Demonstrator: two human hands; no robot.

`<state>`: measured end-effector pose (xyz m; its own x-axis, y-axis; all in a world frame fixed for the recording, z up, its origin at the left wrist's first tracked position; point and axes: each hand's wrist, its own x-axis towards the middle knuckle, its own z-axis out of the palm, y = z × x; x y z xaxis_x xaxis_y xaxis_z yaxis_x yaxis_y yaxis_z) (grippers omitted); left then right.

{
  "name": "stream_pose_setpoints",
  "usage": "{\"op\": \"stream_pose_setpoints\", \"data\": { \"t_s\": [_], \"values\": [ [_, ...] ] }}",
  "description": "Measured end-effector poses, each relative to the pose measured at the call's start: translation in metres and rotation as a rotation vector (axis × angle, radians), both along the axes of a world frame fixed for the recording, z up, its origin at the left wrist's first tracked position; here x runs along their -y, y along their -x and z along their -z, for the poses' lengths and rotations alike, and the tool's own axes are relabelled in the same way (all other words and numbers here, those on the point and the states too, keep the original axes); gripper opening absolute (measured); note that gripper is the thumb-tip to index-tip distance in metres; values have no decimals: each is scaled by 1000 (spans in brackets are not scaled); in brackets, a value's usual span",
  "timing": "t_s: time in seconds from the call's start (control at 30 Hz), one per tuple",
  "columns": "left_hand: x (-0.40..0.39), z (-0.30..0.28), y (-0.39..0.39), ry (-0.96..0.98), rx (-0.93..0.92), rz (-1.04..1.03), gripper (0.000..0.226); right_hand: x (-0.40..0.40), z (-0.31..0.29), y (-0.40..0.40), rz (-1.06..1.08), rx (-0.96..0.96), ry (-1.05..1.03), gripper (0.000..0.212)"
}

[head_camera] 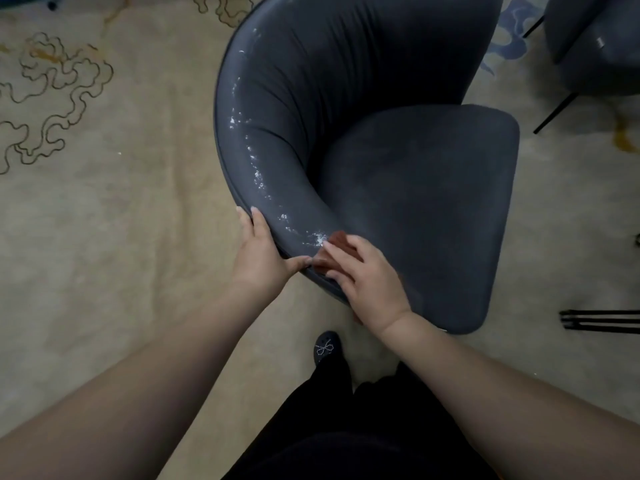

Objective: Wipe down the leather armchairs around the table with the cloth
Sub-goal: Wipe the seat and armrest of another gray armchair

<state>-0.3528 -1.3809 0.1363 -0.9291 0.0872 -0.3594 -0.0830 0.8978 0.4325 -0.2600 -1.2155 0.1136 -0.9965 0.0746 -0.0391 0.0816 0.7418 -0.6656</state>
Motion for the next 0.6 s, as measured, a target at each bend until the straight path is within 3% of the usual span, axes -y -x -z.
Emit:
{"op": "stream_pose_setpoints", "data": {
  "t_s": [0.23,0.43,0.6],
  "values": [
    [6,-9,11,32,65,55,136,-22,6,-35,-5,-120,-49,45],
    [3,-7,13,87,72,77,134,-13,9,23,356,36,300,41],
    [2,-3,12,105,54,72,133,-6,9,52,112,110,239,40]
  ]
}}
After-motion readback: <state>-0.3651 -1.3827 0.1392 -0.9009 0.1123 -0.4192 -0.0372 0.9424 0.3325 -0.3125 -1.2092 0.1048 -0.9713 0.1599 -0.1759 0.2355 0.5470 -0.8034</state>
